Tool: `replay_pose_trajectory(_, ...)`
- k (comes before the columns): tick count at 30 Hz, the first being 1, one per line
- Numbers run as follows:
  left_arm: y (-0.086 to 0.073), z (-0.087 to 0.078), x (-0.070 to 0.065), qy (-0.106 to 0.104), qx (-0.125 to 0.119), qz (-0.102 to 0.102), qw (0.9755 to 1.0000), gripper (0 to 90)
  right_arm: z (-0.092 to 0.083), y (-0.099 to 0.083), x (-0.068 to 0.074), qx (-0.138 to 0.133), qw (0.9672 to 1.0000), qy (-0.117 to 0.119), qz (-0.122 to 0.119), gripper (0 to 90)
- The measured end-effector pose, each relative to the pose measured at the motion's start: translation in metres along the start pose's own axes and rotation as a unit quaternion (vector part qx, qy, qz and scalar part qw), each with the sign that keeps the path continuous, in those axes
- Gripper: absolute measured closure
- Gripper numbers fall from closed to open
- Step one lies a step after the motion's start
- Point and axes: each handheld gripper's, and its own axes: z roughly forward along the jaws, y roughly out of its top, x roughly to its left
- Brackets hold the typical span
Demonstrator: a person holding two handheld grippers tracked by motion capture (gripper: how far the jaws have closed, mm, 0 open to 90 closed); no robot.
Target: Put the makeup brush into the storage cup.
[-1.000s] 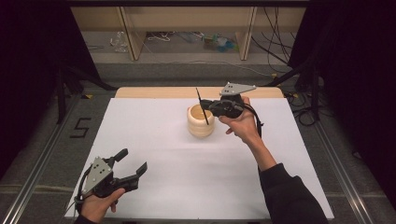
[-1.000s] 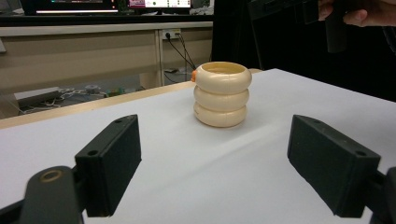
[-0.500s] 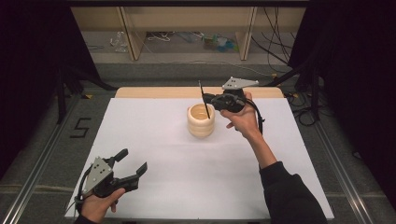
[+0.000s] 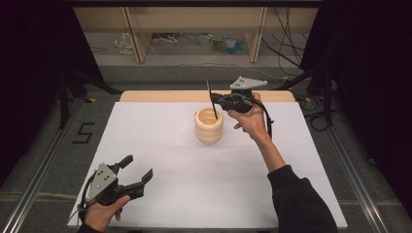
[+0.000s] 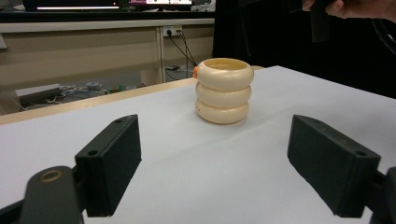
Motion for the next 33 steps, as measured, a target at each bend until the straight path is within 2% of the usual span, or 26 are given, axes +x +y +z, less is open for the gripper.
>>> replay_pose_trajectory(6, 0.0, 0.0, 0.0, 0.0, -0.001, -0.001, 1.0, 17.4, 0.006, -0.003, -0.001, -0.001, 1.0, -0.002, 0.001, 85.5)
replay_pose_trajectory(7, 0.0, 0.001, 0.0, -0.005, -0.008, 0.0, 1.0, 17.3, 0.007, -0.002, -0.001, -0.002, 1.0, -0.004, 0.002, 85.5)
replay_pose_trajectory(9, 0.0, -0.001, 0.0, 0.0, 0.0, 0.0, 1.0, 17.3, 0.008, -0.001, -0.002, -0.004, 1.0, -0.005, -0.001, 85.5)
replay_pose_trajectory(14, 0.0, -0.001, 0.0, 0.0, -0.001, 0.0, 1.0, 17.4, 0.011, 0.0, -0.001, -0.015, 0.9999, -0.005, 0.004, 85.5)
replay_pose_trajectory(26, 0.0, -0.001, 0.0, 0.0, -0.002, 0.001, 1.0, 17.4, 0.016, -0.001, -0.002, -0.017, 0.9997, -0.011, 0.009, 85.5)
replay_pose_trajectory(33, 0.001, -0.001, 0.0, -0.001, -0.002, 0.001, 1.0, 17.3, 0.018, 0.0, 0.001, -0.019, 0.9997, -0.018, 0.004, 85.5)
